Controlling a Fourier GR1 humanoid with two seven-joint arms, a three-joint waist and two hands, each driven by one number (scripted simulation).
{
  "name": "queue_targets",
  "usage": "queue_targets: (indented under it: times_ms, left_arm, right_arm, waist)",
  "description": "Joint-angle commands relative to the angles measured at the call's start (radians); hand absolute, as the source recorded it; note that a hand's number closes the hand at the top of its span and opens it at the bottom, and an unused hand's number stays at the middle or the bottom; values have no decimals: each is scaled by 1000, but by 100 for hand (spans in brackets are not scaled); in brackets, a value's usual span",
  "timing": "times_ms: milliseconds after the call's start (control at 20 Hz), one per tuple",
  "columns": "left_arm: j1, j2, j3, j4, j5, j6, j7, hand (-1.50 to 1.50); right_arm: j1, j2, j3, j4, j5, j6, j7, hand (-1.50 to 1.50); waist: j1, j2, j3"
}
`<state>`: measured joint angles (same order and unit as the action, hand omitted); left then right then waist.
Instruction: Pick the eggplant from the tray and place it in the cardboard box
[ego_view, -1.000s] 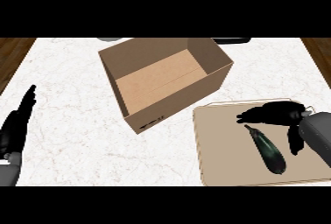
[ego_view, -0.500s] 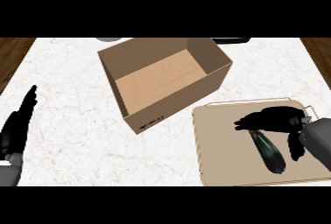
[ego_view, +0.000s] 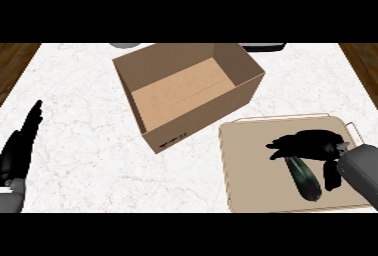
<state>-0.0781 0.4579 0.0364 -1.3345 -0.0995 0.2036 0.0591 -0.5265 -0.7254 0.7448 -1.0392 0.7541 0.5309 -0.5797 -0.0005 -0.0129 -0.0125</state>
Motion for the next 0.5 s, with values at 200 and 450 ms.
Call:
queue_targets:
  times_ms: [200, 450]
  left_arm:
    - [-20, -21, -3, -26, -32, 3, 44, 0]
    - [-62, -18, 19, 32, -40, -22, 30, 0]
  right_arm:
    - [34, 145, -63, 98, 69, -203, -21, 150]
    - [21, 131, -124, 54, 101, -239, -49, 150]
  waist:
    - [12, 15, 14]
    - [2, 14, 13]
